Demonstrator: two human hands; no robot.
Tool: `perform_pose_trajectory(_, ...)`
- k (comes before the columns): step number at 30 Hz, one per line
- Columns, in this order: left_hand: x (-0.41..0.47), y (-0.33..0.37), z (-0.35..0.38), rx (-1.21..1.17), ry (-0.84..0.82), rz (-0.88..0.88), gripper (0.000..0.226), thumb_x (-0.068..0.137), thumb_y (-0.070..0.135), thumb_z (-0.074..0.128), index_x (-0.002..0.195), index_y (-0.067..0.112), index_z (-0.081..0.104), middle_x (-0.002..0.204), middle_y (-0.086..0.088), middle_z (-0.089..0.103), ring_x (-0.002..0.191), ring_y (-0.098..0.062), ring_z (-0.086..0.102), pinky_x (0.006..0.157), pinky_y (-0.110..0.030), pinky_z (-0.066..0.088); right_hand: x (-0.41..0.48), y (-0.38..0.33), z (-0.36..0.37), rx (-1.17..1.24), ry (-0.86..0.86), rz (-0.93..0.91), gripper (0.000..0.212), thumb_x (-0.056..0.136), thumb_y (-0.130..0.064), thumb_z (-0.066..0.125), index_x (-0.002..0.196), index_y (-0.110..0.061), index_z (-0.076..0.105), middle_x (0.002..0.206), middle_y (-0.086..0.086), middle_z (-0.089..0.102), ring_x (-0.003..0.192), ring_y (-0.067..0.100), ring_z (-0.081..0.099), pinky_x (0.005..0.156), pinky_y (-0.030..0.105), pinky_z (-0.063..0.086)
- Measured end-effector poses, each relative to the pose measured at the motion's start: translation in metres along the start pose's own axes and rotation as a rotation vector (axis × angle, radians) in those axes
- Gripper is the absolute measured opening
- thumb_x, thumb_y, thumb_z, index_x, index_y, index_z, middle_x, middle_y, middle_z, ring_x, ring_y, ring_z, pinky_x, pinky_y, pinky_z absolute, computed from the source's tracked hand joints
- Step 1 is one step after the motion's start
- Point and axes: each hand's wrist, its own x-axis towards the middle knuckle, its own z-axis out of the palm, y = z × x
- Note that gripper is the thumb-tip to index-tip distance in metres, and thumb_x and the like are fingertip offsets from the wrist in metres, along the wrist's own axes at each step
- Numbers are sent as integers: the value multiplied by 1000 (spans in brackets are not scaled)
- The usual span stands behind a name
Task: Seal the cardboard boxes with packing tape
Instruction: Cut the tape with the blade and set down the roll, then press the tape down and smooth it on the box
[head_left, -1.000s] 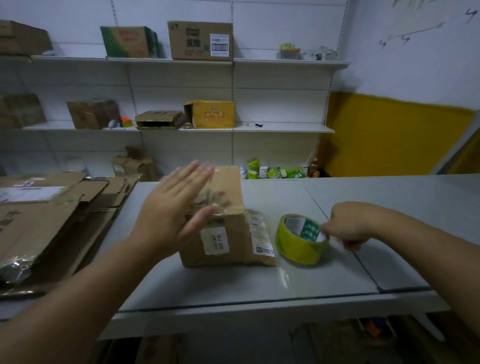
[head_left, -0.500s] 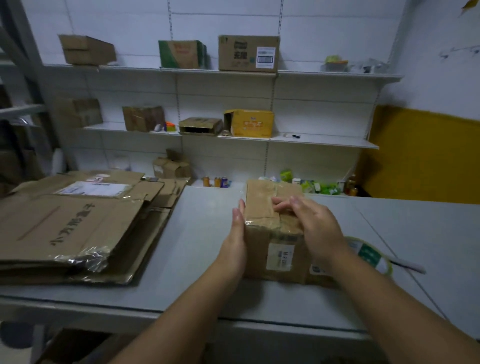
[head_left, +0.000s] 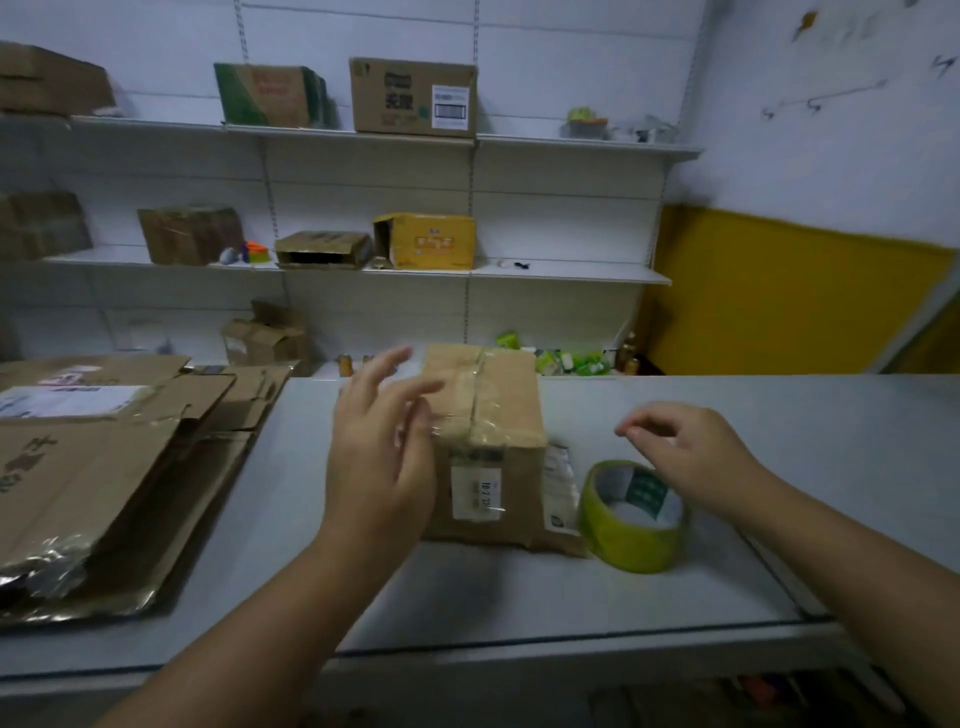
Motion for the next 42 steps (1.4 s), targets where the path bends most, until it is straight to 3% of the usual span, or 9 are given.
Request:
perform_pose_trajectory(2,-1,20,8,178,-172,216,36,89,37,38,111,22,62,127,7,51,125,-7,36,108,-42,31,-3,35,-4,-189,-93,90,23,86,-4,58,99,-19,69,107,1,66,105,20,58,91,30,44)
perform_pose_trajectory(7,-1,14,36,646,-481,214,59,83,65,23,126,34,50,133,8,52,132,-19,40,113,-57,3,-7,84,4,-262,-267,214,28,86,-12,60,112,-17,68,117,2,64,107,17,58,94,28,46)
perform_pose_trajectory(15,22,-13,19,193,-548,260,37,76,49,55,111,38,59,121,24,53,124,7,37,115,-41,10,-3,94,10,-351,-147,146,9,91,-23,59,96,-19,65,97,1,59,92,19,56,74,28,41)
perform_pose_trajectory(21,55,-22,7,89,-748,168,34,77,14,67,106,32,64,127,33,47,128,23,20,113,-29,-10,4,83,-1,34,13,161,8,97,-15,48,93,-21,51,82,-1,60,77,20,56,68,32,41)
perform_pose_trajectory(27,34,-29,15,57,-349,-97,46,79,1,68,101,40,60,131,24,44,130,0,32,90,-10,41,-21,17,23,413,17,-23,11,93,-19,56,82,-20,55,60,-4,53,54,3,44,55,24,37)
perform_pose_trajectory(30,-8,-21,22,19,60,-365,31,74,14,74,91,29,53,105,7,55,97,-14,54,82,-32,50,-36,0,32,581,-15,-93,9,90,-33,57,86,-25,56,56,-9,54,48,1,43,48,14,33)
perform_pose_trajectory(34,-54,7,41,-304,-131,-768,50,61,37,83,91,25,46,89,2,56,77,-15,58,65,-24,46,-14,-13,12,472,-52,-254,10,90,-39,45,94,-41,54,54,0,53,43,7,43,44,23,36)
perform_pose_trajectory(38,-41,9,51,-366,-162,-842,55,66,34,80,101,30,38,105,7,52,93,-11,60,76,-26,51,22,-54,-8,155,-62,-462,18,87,-43,41,87,-34,57,67,-6,60,56,13,54,51,34,45)
perform_pose_trajectory(42,-24,5,52,-390,-210,-953,64,71,25,81,115,26,35,100,-1,63,86,-11,64,68,-21,51,50,-84,-8,-11,-283,-521,23,97,-28,41,119,-33,47,78,-15,67,73,12,62,66,37,50)
